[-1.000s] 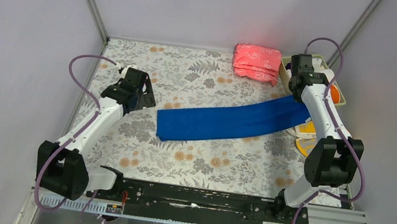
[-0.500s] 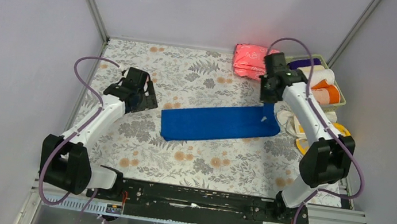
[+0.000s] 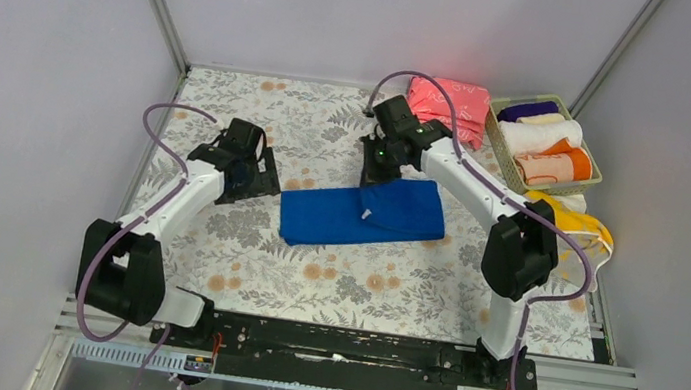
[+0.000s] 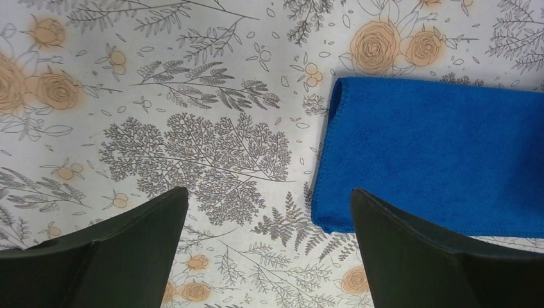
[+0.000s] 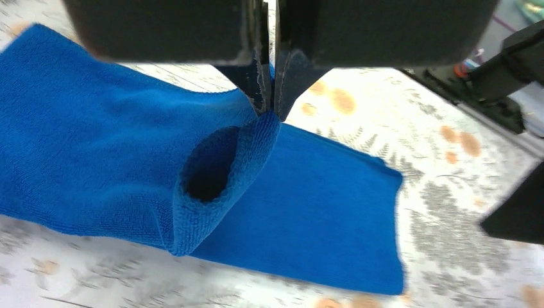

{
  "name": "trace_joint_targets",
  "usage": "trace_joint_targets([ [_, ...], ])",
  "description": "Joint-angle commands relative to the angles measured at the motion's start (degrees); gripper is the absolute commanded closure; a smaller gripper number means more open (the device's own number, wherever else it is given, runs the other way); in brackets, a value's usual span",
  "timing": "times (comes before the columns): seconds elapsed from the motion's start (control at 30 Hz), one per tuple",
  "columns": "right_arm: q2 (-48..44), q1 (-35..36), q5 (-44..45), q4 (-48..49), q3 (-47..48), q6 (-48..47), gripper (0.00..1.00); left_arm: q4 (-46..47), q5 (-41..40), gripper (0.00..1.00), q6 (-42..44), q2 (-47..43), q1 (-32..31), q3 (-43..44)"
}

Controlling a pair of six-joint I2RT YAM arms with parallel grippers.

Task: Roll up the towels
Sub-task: Fold the towel at the center of the board.

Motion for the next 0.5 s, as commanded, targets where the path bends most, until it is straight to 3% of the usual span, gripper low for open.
trace_joint_targets([
  [0.0, 1.2, 3.0, -6.1, 3.7, 5.5, 4.7, 1.0, 0.3, 3.7, 0.04, -0.7, 1.3, 0.5, -0.4],
  [0.47, 8.4, 9.0, -11.0, 8.6, 8.2, 9.8, 1.0, 1.6, 7.6, 0.14, -0.4, 4.6, 0.9, -1.3],
])
